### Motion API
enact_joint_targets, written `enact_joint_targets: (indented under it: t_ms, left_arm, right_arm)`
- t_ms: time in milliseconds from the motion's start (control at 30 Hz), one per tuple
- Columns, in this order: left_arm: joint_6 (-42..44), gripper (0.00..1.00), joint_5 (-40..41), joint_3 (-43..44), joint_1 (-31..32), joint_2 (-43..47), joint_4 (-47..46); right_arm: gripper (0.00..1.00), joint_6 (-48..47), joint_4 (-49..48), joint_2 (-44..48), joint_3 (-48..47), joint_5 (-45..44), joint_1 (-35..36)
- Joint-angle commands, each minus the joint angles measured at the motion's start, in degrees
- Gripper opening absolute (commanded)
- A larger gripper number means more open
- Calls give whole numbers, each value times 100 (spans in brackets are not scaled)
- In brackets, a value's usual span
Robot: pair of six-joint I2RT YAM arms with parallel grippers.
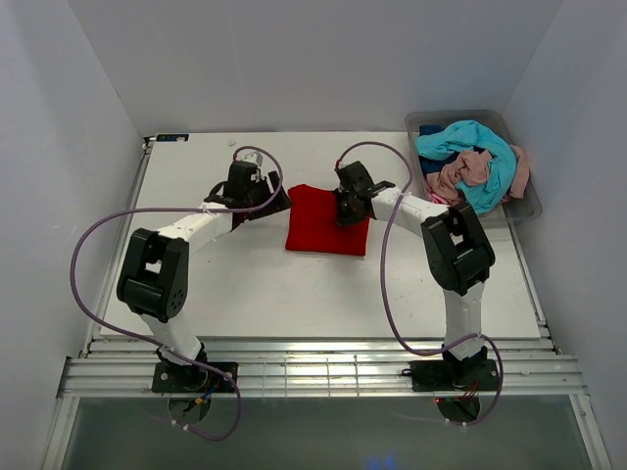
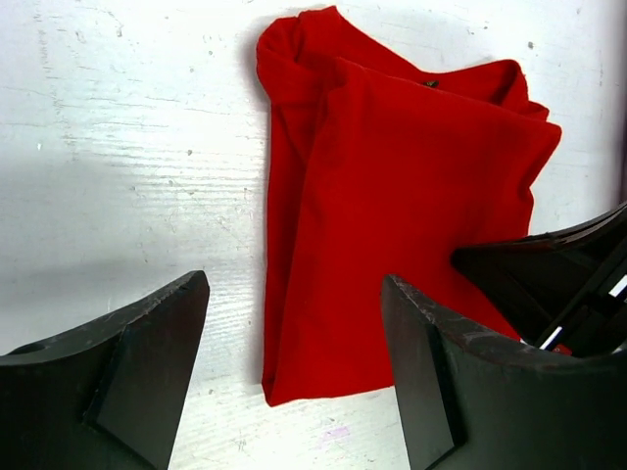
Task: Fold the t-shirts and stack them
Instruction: Put the neatly folded tshirt into the corner of the board with the left arm
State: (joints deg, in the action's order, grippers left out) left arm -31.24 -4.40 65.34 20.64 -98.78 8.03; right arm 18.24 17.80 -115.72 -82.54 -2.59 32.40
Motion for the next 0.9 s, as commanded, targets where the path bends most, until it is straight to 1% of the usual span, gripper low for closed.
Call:
enact_joint_targets:
  t_ms: [0, 133, 233, 333, 367, 400, 533, 633, 700, 733, 867]
  left_arm:
    - [83, 81, -1044, -47, -236, -18, -389]
    - [31, 82, -1474, -136, -359, -220, -461]
    - [4, 82, -1738, -127, -412, -580, -390]
    - [-48, 83, -1783, -258, -412, -739, -469]
    - [-66, 86, -1748, -302, -412, -756, -469]
    - [-57, 88, -1722, -329, -412, -774, -452]
    - [-66, 88, -1669, -504, -412, -774, -565]
    - [-171, 89, -1923, -645, -403, -861, -803]
    - [-329, 89, -2142, -698, -395, -941, -1118]
    - [-373, 96, -2187, -698, -351, -1054, -1163]
    - [-418, 96, -2109, -532, -52, -1335, -1216]
  right_arm:
    - [8, -75, 267, -38, -315, -198, -41]
    - [8, -128, 408, -100, -236, -268, -32]
    - [8, -136, 426, -74, -139, -295, -41]
    - [8, -110, 426, -12, -60, -286, -41]
    - [8, -119, 426, 14, -51, -295, -41]
    - [8, -119, 426, 32, -51, -295, -41]
    - [8, -101, 435, 50, -95, -286, -41]
    - [8, -119, 443, -11, -130, -269, -41]
    - [8, -128, 574, -56, -174, -268, -32]
    - [8, -128, 593, -82, -192, -260, -41]
    - [8, -119, 575, -56, -113, -198, -41]
